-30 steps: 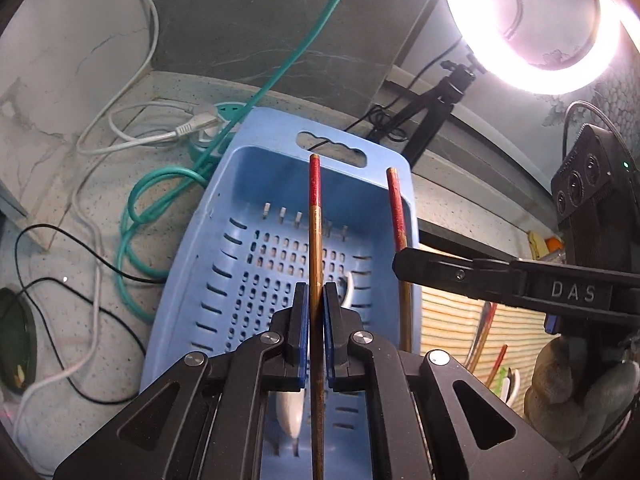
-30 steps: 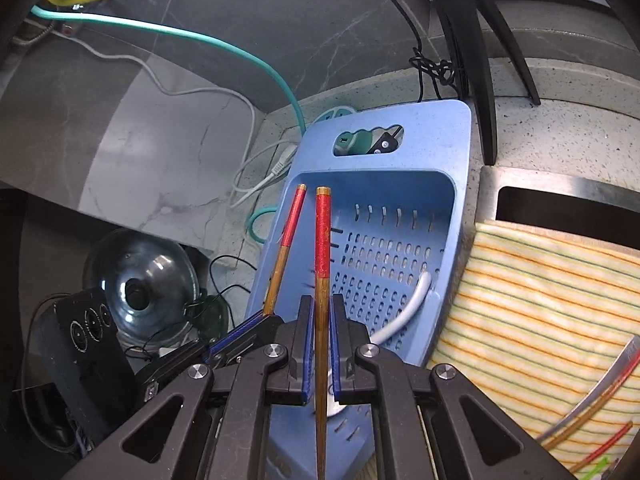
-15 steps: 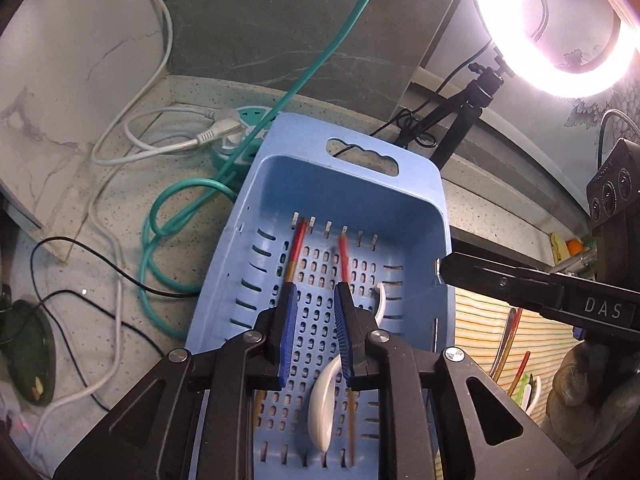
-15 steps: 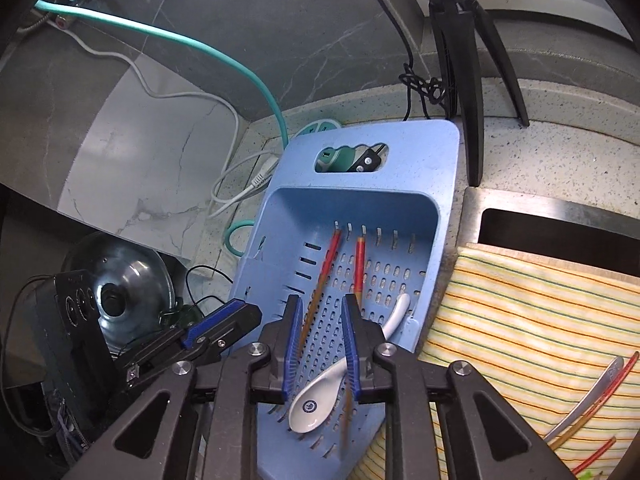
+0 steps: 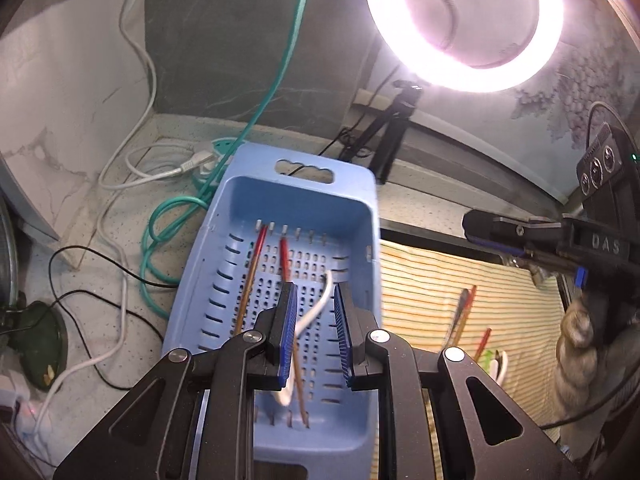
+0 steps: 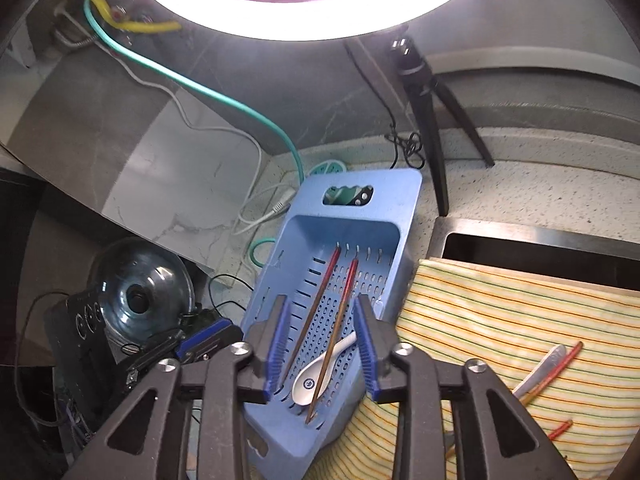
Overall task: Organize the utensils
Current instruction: 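Move both grippers back over the remaining utensils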
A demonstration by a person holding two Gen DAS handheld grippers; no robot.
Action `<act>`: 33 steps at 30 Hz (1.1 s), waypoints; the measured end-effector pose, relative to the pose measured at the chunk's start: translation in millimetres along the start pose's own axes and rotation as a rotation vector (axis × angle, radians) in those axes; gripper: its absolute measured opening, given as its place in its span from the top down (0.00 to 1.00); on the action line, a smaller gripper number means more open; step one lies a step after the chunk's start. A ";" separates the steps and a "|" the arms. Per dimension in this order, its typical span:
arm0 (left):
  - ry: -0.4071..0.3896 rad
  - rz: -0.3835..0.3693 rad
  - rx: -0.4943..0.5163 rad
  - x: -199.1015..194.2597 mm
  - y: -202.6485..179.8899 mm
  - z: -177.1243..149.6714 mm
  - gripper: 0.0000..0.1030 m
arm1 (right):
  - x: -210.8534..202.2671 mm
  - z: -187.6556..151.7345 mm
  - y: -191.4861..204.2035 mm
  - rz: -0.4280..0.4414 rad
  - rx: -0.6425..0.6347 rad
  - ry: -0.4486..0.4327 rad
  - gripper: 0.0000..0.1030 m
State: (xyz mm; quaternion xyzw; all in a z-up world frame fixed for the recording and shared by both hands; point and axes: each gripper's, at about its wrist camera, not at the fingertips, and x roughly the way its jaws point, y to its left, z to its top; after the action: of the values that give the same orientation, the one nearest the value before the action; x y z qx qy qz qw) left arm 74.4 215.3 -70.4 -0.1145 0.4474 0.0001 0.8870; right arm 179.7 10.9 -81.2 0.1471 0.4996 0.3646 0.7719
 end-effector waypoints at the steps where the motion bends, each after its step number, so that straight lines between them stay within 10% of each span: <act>1: -0.006 -0.005 0.012 -5.8 -4.7 -2.1 0.81 | -12.1 -0.8 -1.0 -0.002 -0.012 -0.018 0.69; 8: -0.033 -0.052 0.119 -40.7 -52.3 -32.5 0.64 | -75.5 -10.9 -12.0 -0.012 -0.083 -0.077 0.39; 21: 0.071 -0.173 0.230 -33.7 -125.7 -107.1 0.59 | -126.2 -71.1 -87.1 -0.077 0.001 0.041 0.38; 33: 0.205 -0.208 0.308 8.7 -163.5 -171.1 0.58 | -82.4 -126.1 -145.4 -0.109 0.170 0.184 0.49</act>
State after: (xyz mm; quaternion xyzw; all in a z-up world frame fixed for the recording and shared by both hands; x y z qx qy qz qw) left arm -39.5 20.5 -142.2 -0.0225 0.5159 -0.1716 0.8390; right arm 110.0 -165.4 -170.2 0.1508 0.6045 0.2906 0.7262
